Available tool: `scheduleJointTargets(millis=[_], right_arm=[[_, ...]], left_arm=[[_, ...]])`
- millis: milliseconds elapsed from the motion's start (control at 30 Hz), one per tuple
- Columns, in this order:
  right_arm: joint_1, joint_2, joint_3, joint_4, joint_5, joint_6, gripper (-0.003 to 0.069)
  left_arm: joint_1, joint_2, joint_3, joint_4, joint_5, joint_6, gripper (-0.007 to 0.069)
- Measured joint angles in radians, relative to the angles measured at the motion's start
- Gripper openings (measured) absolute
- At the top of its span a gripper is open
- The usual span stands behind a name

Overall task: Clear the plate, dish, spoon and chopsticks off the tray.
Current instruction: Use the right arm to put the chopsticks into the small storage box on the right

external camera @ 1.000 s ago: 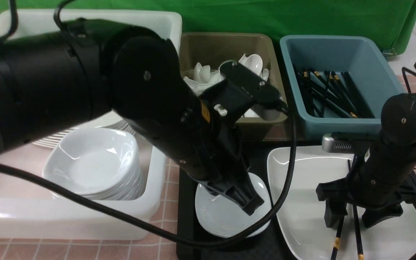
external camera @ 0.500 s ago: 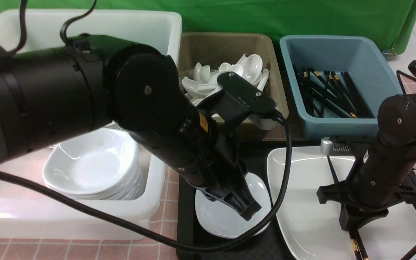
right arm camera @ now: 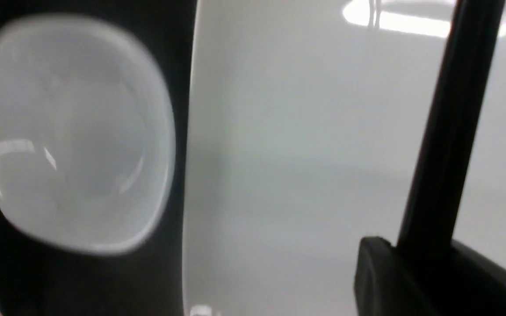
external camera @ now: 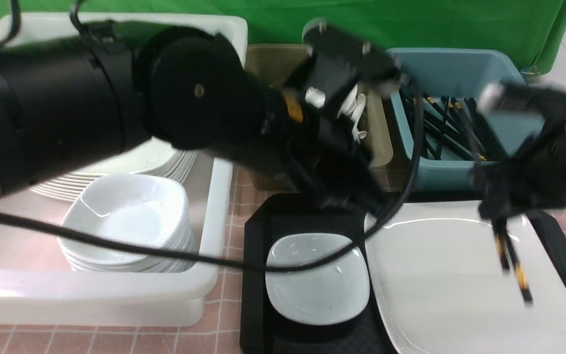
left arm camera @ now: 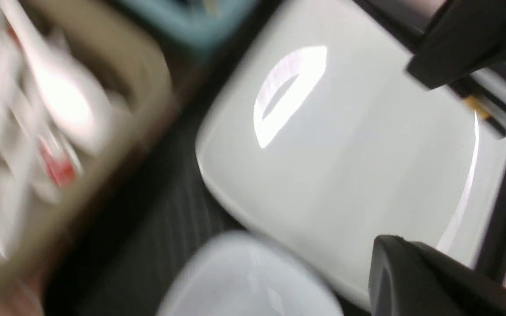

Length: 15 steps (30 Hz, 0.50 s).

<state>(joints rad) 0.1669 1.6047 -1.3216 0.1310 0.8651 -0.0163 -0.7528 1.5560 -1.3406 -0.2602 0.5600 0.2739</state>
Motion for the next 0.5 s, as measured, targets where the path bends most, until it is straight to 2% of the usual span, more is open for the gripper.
scheduleJointTargets(millis=[33, 67, 133, 200, 300, 500], right_arm=[[-0.008, 0.009, -0.030, 0.000, -0.010, -0.001, 0.0170], [-0.047, 0.051, -0.124, 0.000, -0.053, -0.004, 0.0170], [-0.062, 0.077, -0.177, 0.000, -0.086, -0.005, 0.0170], [-0.084, 0.137, -0.284, 0.000, -0.164, -0.007, 0.0170], [-0.094, 0.248, -0.410, 0.000, -0.284, -0.010, 0.0170], [-0.094, 0.412, -0.497, 0.000, -0.430, -0.012, 0.0170]], left_arm=[[0.000, 0.000, -0.005, 0.001, -0.027, -0.001, -0.0003], [0.000, 0.000, -0.024, 0.002, -0.122, -0.003, -0.0003], [0.000, 0.000, -0.028, 0.002, -0.181, -0.004, -0.0003], [0.000, 0.002, -0.030, 0.014, -0.317, -0.004, -0.0003], [0.000, 0.020, -0.030, 0.051, -0.424, -0.004, -0.0003], [0.003, 0.065, -0.030, 0.102, -0.418, -0.015, -0.0003]])
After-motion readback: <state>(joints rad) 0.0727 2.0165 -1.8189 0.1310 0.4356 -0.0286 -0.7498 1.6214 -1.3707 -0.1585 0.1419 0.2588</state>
